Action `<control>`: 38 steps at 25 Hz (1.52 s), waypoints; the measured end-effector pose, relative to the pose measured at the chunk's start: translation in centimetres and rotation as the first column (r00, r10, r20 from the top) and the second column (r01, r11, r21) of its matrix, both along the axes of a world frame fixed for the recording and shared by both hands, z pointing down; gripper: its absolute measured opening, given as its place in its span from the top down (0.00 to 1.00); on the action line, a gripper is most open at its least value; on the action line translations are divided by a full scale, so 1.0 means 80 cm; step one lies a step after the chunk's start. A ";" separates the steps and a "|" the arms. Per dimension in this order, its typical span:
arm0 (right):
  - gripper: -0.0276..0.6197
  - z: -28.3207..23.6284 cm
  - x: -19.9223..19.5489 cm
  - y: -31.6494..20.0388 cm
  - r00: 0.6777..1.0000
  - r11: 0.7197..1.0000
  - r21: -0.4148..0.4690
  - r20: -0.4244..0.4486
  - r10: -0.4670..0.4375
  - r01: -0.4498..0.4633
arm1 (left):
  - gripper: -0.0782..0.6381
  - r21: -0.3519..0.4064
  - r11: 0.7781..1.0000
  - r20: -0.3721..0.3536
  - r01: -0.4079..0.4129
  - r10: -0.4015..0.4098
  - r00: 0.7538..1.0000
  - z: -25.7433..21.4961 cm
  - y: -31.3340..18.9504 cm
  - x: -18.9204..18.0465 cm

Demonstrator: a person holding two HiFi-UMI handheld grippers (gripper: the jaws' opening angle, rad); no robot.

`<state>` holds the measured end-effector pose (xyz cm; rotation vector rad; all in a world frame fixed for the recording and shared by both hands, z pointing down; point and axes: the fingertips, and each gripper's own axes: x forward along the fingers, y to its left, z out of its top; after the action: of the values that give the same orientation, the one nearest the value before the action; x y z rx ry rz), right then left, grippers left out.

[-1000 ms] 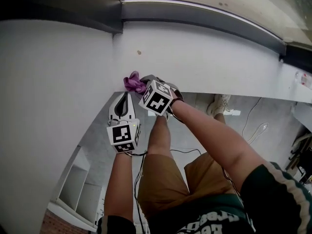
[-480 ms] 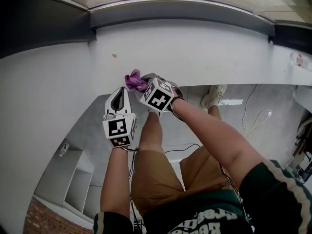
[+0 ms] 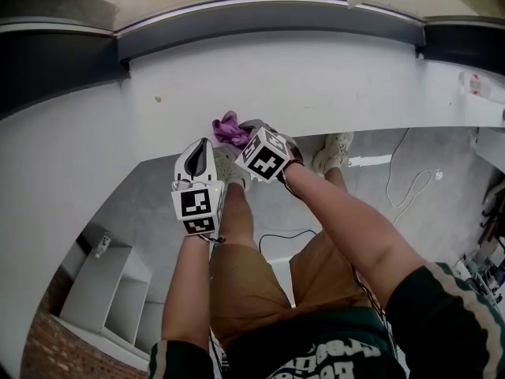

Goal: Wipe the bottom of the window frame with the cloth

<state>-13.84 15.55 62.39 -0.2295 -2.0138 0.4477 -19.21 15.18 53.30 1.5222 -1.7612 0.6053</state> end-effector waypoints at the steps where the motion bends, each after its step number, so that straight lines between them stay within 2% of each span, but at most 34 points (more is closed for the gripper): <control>1: 0.70 0.001 0.007 -0.004 1.000 1.000 0.002 -0.003 0.008 -0.008 | 0.89 0.000 1.000 -0.002 -0.008 0.008 1.000 0.000 -0.006 0.008; 17: 0.70 0.006 0.145 -0.087 0.991 0.991 0.066 -0.063 0.120 -0.116 | 0.89 -0.001 0.987 -0.027 -0.163 0.163 0.986 -0.003 -0.096 0.143; 38: 0.70 0.007 0.282 -0.169 0.960 0.959 0.097 -0.059 0.274 -0.268 | 0.89 0.000 0.935 -0.063 -0.355 0.354 0.933 0.013 -0.203 0.298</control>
<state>8.69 1.99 62.98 0.1191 -1.9956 0.5289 4.62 -1.09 54.32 1.8489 -1.4410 0.7332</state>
